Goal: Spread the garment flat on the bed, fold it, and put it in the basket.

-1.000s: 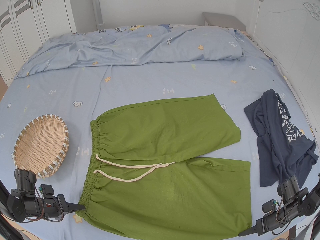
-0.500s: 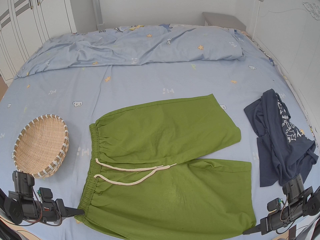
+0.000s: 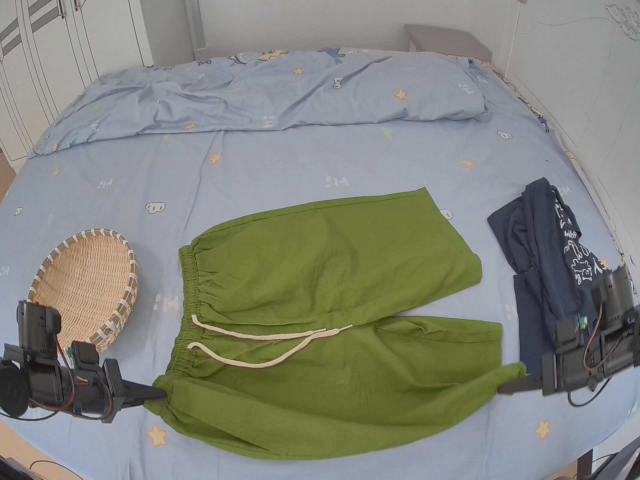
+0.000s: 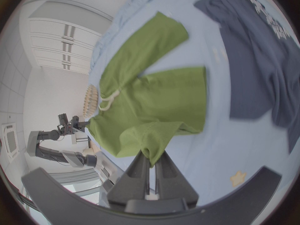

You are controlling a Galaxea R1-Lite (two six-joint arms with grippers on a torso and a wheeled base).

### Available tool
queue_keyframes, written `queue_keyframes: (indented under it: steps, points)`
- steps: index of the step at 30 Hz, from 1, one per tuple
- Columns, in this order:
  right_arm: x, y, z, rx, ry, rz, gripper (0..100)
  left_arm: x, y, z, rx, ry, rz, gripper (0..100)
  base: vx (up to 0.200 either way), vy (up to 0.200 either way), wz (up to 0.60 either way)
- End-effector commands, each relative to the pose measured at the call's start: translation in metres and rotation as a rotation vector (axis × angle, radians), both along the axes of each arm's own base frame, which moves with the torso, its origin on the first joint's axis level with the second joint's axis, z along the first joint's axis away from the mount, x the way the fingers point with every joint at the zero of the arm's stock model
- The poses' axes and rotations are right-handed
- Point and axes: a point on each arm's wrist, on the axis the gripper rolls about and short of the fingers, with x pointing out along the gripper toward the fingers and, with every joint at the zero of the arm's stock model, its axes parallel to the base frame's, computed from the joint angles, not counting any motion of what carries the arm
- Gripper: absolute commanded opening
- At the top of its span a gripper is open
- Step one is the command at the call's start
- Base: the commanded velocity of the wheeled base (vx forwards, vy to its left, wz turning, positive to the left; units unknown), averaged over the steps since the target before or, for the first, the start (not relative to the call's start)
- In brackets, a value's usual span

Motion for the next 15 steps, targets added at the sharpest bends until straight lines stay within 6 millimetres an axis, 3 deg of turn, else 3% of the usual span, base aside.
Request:
queue_keyframes:
  steps: [1,6,9,13,15]
  points:
    - [0.029,0.003,0.086,0.042,-0.214,-0.014,0,0.027,-0.003,0.065,-0.013,-0.154,-0.006,0,0.000,0.000,0.00]
    - [0.057,0.008,0.103,0.050,-0.259,-0.017,0,0.050,-0.003,0.076,-0.022,-0.173,-0.001,0,0.000,0.000,0.00]
    - [0.083,0.012,0.110,0.055,-0.280,-0.018,0,0.077,-0.001,0.081,-0.031,-0.178,0.007,0,0.000,0.000,0.00]
    - [0.101,0.015,0.115,0.058,-0.300,-0.019,0,0.096,0.002,0.086,-0.030,-0.195,0.010,0,0.000,0.000,0.00]
    - [0.121,0.018,0.121,0.062,-0.325,-0.021,0,0.119,0.003,0.086,-0.030,-0.198,0.010,0,0.000,0.000,0.00]
